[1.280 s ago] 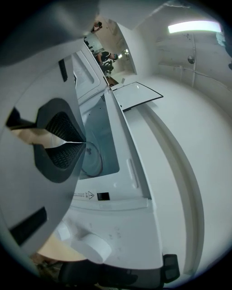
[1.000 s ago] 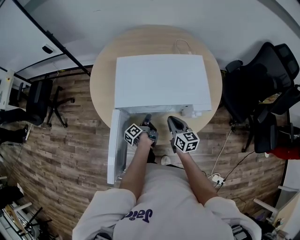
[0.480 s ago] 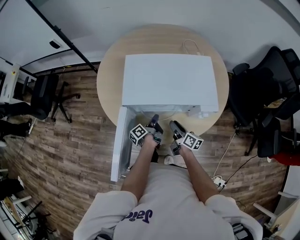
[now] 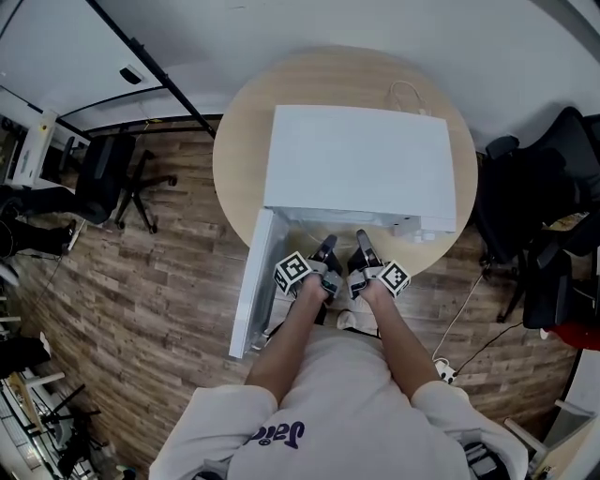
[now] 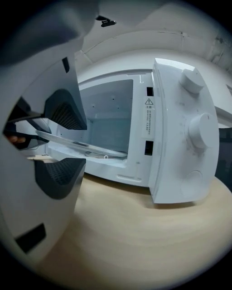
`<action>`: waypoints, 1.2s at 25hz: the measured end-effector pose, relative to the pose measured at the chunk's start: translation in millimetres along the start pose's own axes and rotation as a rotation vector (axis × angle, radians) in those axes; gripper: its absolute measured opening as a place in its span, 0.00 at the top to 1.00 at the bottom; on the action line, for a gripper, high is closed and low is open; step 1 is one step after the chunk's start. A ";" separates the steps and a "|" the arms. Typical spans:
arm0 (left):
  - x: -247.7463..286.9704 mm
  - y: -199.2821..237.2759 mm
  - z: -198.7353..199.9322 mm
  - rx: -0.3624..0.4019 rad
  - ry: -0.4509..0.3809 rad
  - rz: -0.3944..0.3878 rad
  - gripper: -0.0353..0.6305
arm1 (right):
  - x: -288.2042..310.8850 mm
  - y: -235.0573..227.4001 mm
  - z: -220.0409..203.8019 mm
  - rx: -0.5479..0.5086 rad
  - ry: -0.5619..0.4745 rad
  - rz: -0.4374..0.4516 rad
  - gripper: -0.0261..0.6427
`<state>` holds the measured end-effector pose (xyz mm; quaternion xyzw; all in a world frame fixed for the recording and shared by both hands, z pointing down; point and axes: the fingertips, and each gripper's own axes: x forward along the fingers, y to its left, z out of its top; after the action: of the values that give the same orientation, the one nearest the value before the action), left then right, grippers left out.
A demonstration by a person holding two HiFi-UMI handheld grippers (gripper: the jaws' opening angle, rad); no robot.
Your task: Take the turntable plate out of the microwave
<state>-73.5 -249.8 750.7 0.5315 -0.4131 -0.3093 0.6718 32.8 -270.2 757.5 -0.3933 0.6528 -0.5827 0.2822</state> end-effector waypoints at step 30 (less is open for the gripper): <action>-31.0 12.7 -27.9 -0.041 0.023 0.000 0.89 | 23.2 3.4 -14.4 0.138 0.060 -0.024 0.91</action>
<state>-63.7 -207.4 753.4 0.5210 -0.3989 -0.3115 0.6873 7.9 -282.0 758.6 -0.3630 0.6143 -0.6413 0.2819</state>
